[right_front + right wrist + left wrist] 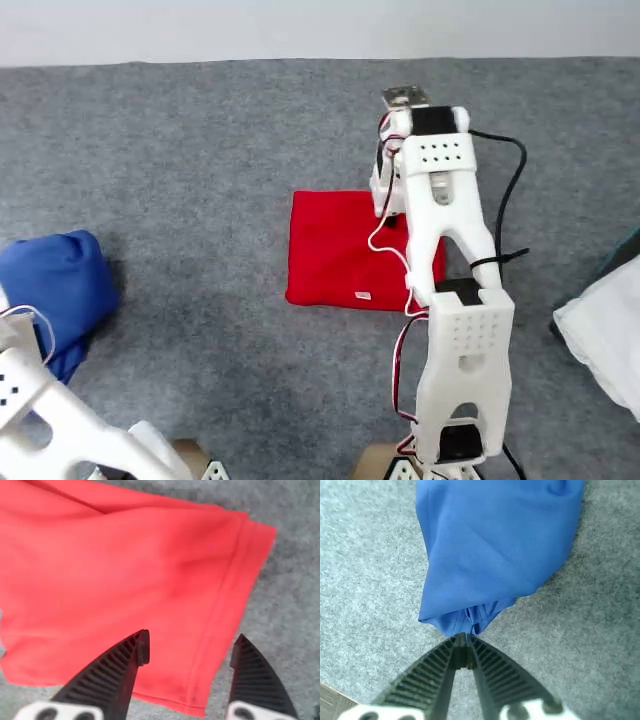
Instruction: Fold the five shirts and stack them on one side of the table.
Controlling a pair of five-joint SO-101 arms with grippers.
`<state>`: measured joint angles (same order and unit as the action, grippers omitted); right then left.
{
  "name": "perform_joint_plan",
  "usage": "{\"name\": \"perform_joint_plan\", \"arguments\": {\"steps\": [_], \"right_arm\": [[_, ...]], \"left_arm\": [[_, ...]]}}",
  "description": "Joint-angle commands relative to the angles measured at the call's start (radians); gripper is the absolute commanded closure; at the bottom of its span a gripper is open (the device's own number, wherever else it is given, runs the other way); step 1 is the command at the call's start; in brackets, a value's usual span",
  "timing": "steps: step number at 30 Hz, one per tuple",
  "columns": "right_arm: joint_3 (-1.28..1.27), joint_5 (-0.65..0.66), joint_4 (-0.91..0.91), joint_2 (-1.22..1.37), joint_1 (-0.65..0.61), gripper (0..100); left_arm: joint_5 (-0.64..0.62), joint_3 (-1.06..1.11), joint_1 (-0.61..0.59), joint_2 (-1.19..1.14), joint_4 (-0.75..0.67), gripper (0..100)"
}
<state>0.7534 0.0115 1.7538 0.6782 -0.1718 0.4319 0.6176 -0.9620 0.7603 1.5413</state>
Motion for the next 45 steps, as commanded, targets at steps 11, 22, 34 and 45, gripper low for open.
{"name": "perform_joint_plan", "arguments": {"steps": [11, 22, 34, 45], "right_arm": [[0.003, -0.107, -0.054, 0.174, -0.012, 61.9], [0.003, -0.106, -0.067, 0.254, -0.039, 84.2], [0.005, 0.018, -0.025, 0.168, 0.041, 98.8], [0.005, 0.560, -0.005, -0.041, 0.283, 98.8]], "left_arm": [[0.006, -0.005, 0.000, 0.021, -0.014, 99], [0.006, -0.005, 0.000, 0.021, -0.015, 99], [0.006, -0.005, 0.000, 0.021, -0.015, 99], [0.006, -0.007, 0.000, 0.021, -0.015, 99]]}}
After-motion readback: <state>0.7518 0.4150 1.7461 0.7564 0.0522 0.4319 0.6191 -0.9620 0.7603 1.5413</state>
